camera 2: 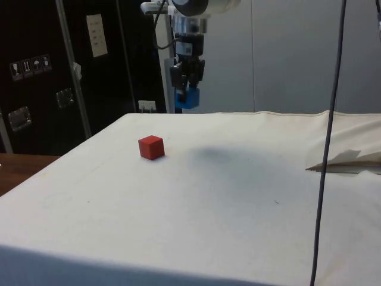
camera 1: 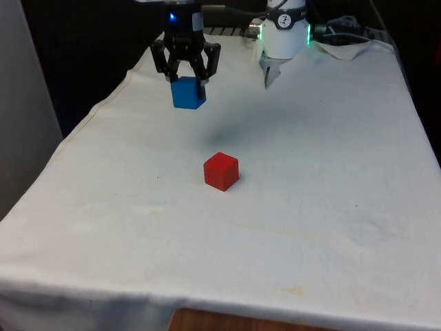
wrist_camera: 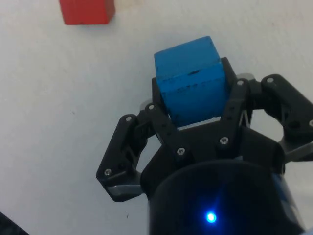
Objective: Stack the two cubes.
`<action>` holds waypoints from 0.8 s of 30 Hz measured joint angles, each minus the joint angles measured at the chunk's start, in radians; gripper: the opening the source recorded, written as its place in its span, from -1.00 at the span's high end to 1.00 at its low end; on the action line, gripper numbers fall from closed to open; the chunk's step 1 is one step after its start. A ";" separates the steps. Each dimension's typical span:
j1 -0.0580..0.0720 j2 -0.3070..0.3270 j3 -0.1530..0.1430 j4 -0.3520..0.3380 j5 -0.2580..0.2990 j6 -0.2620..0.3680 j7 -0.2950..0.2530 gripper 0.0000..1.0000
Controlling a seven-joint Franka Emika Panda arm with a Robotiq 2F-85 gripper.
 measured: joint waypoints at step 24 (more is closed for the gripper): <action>0.015 0.089 0.054 0.172 -0.009 -0.087 0.075 0.95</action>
